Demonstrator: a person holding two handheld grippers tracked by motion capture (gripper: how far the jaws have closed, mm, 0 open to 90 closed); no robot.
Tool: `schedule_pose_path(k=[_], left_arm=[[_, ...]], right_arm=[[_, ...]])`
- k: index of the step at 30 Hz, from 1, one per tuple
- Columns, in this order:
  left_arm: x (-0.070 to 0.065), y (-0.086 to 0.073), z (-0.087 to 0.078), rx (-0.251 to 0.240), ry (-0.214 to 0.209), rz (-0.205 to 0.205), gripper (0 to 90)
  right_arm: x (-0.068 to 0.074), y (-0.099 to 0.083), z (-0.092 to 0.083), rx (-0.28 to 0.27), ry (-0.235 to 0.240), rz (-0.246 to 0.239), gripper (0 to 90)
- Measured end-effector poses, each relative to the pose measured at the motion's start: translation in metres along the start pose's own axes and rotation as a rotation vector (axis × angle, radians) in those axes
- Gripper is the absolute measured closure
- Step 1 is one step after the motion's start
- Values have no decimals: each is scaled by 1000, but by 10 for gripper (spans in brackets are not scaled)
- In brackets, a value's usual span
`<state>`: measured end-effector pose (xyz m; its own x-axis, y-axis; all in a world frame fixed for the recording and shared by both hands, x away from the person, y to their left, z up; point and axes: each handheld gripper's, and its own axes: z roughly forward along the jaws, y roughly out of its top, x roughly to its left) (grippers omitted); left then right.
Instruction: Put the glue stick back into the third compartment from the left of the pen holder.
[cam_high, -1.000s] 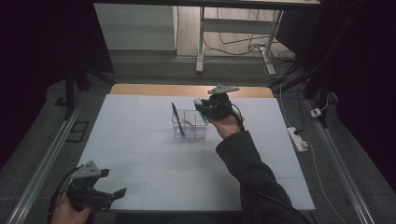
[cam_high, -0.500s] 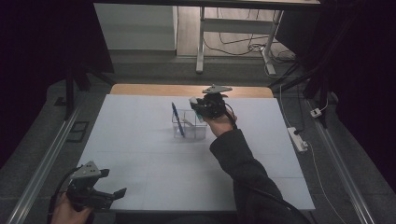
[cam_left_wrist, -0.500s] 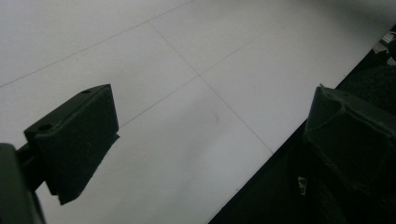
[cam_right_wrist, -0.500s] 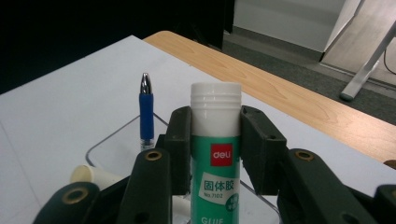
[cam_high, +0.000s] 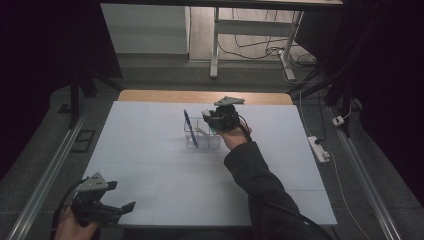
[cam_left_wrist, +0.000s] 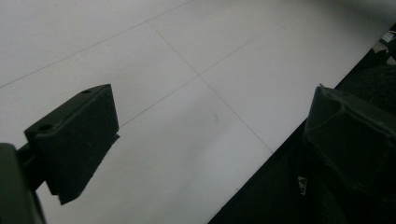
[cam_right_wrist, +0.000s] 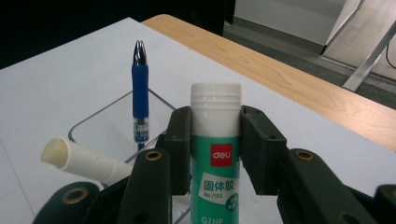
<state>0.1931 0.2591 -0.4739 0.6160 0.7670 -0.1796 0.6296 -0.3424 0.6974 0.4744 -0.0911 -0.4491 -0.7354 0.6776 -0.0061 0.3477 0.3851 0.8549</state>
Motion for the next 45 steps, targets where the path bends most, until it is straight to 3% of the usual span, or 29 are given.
schedule_pose_path(k=[14,24,32,45], left_arm=[[-1,0,1,4,3,4,32],[-1,0,1,5,3,5,32],[-1,0,1,5,2,4,32],[-1,0,1,4,0,4,32]], right_arm=[[-2,-11,-6,15,-4,4,631],[-3,-10,-16,21,10,-8,498],[0,-4,-28,28,58,-4,346],[6,-7,-42,103,71,-15,150]])
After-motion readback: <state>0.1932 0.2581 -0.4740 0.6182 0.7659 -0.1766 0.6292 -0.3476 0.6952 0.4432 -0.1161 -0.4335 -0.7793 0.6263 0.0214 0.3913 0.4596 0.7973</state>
